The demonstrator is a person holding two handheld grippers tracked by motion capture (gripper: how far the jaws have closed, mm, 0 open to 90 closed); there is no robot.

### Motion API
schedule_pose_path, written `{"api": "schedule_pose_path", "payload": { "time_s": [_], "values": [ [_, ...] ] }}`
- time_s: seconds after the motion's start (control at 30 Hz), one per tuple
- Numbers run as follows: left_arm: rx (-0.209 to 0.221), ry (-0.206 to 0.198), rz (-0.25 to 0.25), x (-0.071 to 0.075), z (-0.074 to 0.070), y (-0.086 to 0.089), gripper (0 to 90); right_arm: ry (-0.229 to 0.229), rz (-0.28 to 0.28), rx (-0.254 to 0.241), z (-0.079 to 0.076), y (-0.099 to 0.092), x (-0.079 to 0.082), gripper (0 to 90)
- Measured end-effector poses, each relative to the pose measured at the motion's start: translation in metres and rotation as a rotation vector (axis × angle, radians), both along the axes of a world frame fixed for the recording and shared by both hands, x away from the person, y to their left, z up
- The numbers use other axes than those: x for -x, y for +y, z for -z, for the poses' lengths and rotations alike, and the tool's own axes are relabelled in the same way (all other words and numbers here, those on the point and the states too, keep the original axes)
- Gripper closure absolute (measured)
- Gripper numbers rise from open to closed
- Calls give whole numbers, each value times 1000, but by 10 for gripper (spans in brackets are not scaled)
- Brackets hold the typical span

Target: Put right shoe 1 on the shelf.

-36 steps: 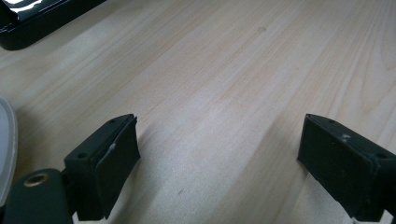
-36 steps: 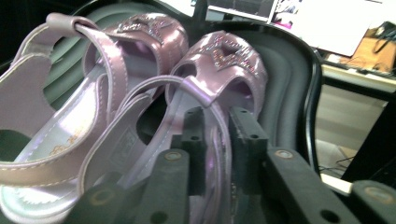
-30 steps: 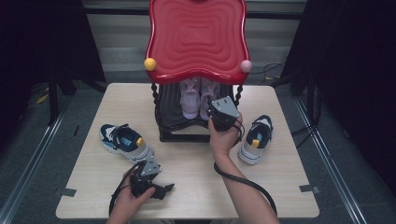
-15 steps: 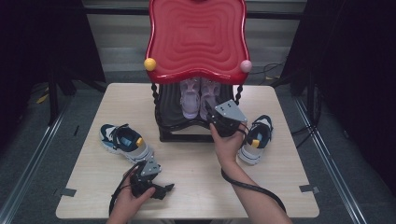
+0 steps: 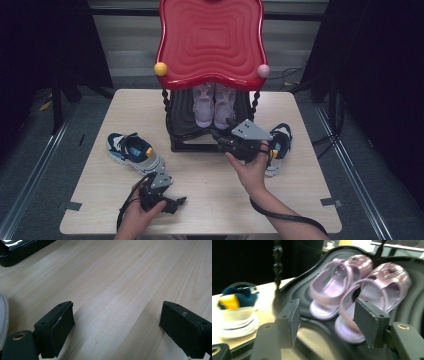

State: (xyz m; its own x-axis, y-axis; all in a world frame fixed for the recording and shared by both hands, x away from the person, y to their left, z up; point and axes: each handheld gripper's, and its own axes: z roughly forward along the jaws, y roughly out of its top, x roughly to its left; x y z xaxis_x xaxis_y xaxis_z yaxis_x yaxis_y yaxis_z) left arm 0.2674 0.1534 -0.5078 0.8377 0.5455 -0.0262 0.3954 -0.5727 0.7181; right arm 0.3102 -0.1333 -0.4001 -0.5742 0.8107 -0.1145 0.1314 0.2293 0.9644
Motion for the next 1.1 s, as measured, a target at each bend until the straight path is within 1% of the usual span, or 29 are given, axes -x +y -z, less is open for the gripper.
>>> {"api": "schedule_pose_path", "payload": {
  "time_s": [0.07,0.17,0.23,0.27,0.33,0.53,0.57,0.63,0.67,0.8,0.9,1.03,1.07,1.1],
  "values": [
    [0,0,0,0,0,0,116,23,-19,2,2,-1,6,353],
    [0,0,0,0,0,0,116,45,-50,13,7,-5,13,323],
    [0,0,0,0,0,0,116,72,-73,18,11,-7,17,274],
    [0,0,0,0,0,0,116,91,-89,16,13,-9,19,267],
    [0,0,0,0,0,0,116,118,-94,25,19,-12,22,240],
    [0,0,0,0,0,0,116,163,-113,48,34,-21,31,216],
    [0,0,0,0,0,0,116,173,-119,51,36,-23,32,209],
    [0,0,0,0,0,0,116,194,-134,81,41,-25,34,191],
    [0,0,0,0,0,0,116,203,-142,87,44,-26,36,183],
    [0,0,0,0,0,0,116,269,-178,94,58,-31,39,147],
    [0,0,0,0,0,0,116,292,-196,105,68,-32,43,143],
    [0,0,0,0,0,0,116,328,-216,140,82,-34,47,133],
    [0,0,0,0,0,0,116,335,-221,141,85,-34,47,134],
    [0,-1,-1,0,0,0,116,348,-238,144,87,-35,47,130]
  ]
}}
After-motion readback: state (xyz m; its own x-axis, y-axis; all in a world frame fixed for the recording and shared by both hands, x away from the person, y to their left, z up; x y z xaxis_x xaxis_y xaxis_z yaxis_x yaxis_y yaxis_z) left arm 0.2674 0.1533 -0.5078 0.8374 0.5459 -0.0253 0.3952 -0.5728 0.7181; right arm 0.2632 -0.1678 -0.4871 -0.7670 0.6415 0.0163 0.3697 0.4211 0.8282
